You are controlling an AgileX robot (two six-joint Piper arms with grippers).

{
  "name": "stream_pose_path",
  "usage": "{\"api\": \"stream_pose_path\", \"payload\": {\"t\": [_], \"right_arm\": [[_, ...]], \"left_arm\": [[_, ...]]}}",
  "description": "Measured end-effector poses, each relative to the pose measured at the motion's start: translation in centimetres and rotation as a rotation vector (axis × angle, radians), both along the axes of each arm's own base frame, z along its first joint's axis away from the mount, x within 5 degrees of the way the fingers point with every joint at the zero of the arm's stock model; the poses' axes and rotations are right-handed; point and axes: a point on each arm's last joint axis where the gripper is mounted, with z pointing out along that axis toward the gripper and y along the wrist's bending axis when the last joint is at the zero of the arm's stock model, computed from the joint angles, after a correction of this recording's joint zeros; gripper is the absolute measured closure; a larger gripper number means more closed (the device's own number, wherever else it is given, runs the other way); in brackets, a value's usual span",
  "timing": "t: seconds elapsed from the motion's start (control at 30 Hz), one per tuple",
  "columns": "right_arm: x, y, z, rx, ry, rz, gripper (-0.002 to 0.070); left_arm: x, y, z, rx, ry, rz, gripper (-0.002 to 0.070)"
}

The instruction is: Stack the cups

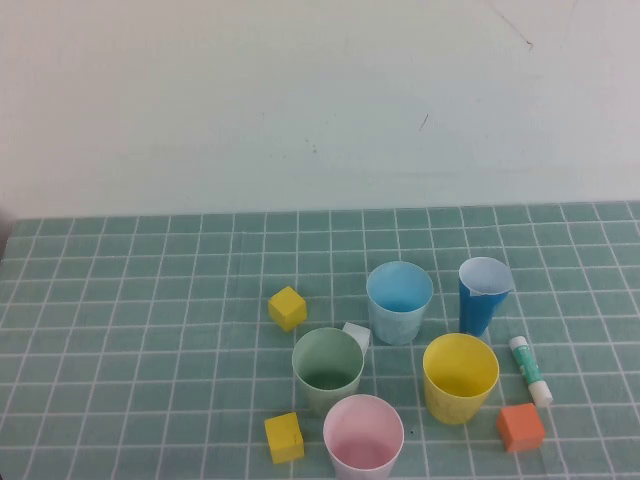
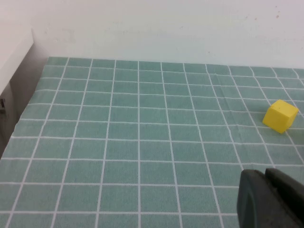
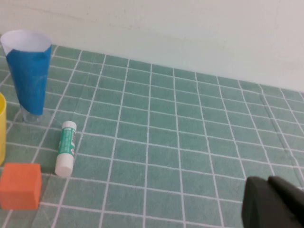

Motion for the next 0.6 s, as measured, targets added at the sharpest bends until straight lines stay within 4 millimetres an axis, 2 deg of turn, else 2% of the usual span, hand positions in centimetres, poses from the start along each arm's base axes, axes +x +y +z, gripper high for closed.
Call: {"api": "stream_pose_path", "payload": {"t": [0.6], "right_arm": [[-0.01,-0.20,0.01,-0.105,0.007,0.011,0.0678]], "left_arm": [[0.00,0.00,0.00,0.002,0.000,-0.001,0.0677]]}}
